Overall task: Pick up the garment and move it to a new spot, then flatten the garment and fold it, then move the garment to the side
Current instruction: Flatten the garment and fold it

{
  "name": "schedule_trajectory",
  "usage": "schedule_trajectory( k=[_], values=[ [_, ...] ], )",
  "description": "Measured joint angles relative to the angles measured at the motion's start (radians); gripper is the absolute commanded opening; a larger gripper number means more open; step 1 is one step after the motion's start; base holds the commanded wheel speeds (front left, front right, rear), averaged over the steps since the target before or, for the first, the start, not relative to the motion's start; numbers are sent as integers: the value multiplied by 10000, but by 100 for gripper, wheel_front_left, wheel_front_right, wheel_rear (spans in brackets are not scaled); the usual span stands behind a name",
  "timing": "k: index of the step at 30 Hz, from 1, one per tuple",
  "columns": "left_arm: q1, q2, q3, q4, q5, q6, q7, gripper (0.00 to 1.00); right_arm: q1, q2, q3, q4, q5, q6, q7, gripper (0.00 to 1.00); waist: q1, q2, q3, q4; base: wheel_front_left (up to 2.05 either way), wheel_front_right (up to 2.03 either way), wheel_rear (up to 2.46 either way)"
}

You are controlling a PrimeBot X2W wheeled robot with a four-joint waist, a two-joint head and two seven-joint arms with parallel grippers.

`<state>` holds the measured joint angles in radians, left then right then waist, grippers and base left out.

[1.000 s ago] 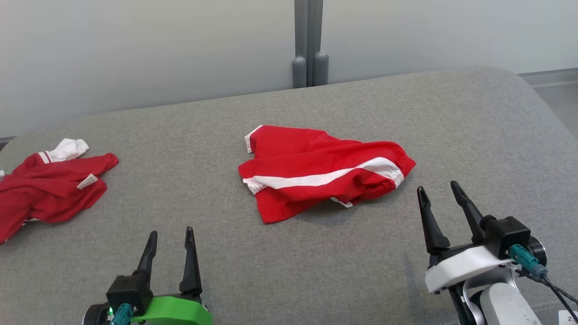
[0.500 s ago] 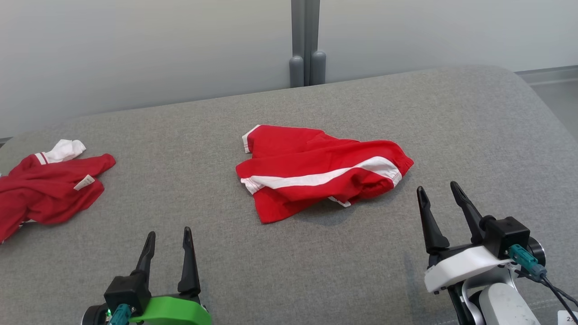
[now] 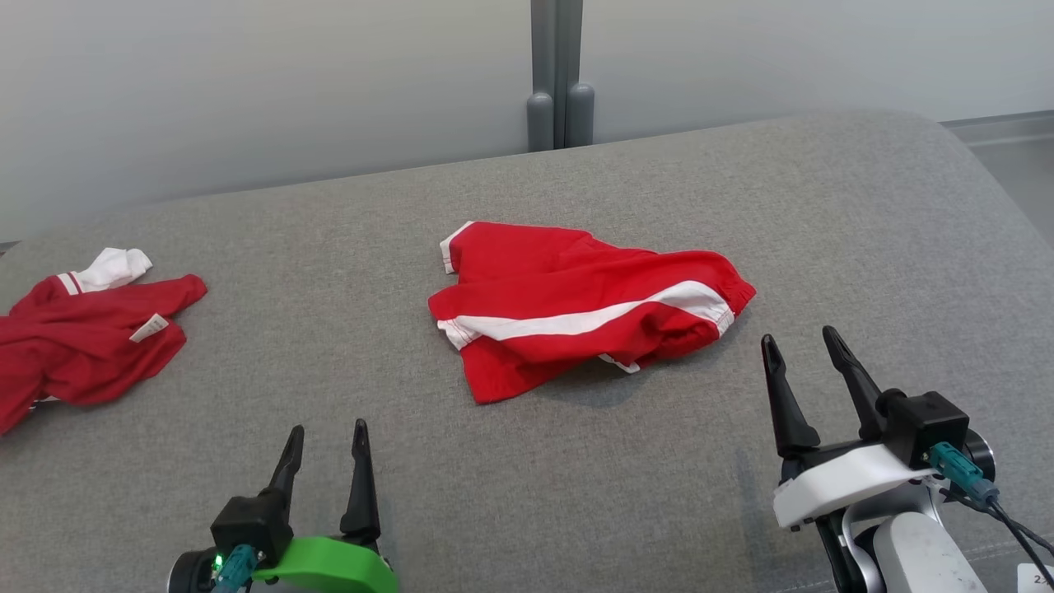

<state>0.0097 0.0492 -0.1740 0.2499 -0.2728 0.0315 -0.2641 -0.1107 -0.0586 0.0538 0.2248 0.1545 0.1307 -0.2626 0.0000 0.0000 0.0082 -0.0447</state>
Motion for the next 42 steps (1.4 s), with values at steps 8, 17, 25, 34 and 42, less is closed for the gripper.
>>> schedule_trajectory(
  k=[8, 17, 25, 34, 42],
  values=[
    [-1752, 0, -708, 1797, -428, -495, 301, 100, -212, 29, 21, -173, -42, 0, 0, 100, 0, 0, 379, -124, 0, 0, 0],
    [-3830, -8, -1289, 4213, -1918, -654, 961, 100, -542, 65, 119, -268, -6, 0, 0, 100, 0, 0, 948, -562, 0, 0, 0],
    [-5330, -6, -1756, 5695, -3047, -476, 991, 100, -753, 81, 151, -314, 15, 0, 0, 100, 0, 0, 1416, -1002, 0, 0, 0],
    [-6174, -8, -2033, 7114, -3670, -320, 909, 100, -832, 86, 255, -328, 132, 0, 0, 100, 0, 0, 1673, -1373, 0, 0, 0],
    [-6714, -8, -2069, 8103, -4034, -420, 786, 100, -878, 88, 291, -368, 190, 0, 0, 100, 0, 0, 1835, -1610, 0, 0, 0]
  ],
)
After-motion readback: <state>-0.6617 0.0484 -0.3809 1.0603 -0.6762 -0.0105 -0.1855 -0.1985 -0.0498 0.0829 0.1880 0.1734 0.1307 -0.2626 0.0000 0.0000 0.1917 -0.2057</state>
